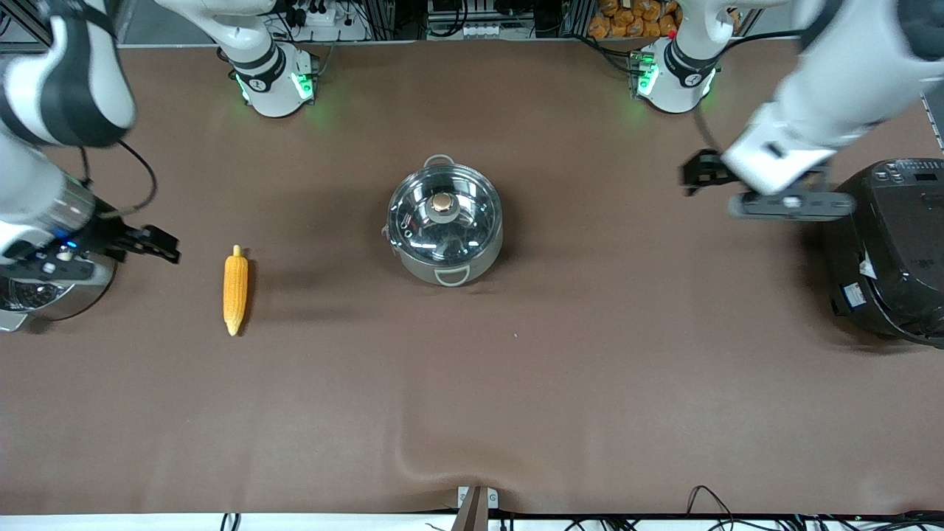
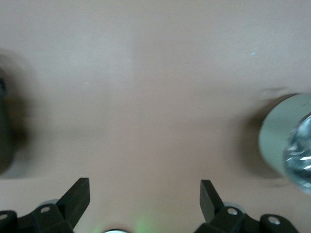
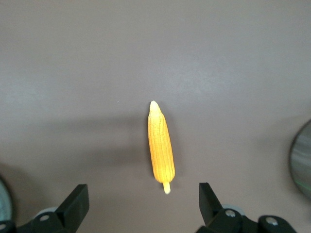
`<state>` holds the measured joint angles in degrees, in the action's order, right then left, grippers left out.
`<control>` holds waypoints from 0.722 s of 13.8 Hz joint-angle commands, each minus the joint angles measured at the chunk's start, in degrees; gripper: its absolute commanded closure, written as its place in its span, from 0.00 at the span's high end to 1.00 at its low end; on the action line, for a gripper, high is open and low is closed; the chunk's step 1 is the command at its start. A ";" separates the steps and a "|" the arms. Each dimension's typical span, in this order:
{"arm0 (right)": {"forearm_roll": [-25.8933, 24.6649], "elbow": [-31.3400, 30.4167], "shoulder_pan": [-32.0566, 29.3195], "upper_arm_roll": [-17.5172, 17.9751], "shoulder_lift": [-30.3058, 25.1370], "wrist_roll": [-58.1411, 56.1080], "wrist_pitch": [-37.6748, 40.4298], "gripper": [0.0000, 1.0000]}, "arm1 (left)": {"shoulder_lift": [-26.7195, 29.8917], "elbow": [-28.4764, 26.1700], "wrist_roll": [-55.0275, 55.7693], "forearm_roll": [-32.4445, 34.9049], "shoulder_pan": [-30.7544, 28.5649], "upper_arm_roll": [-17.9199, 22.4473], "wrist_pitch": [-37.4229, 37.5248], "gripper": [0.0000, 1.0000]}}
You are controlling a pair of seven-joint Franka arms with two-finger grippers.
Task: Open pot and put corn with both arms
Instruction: 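Reach the right gripper to the corn while the left gripper reaches the lid, then grasp the corn with the right gripper while the left gripper grasps the lid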
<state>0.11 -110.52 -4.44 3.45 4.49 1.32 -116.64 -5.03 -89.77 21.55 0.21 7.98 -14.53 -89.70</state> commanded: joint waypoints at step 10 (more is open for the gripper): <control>-0.11 -4.70 -1.71 -0.02 19.22 -6.85 -23.71 1.00 | -20.27 9.35 36.71 -0.21 24.53 0.82 -14.61 1.00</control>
<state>0.11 -115.67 -5.29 2.87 21.08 -4.36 -137.88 -23.06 -82.91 55.26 0.20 30.18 -14.61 -103.38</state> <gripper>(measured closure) 0.000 0.000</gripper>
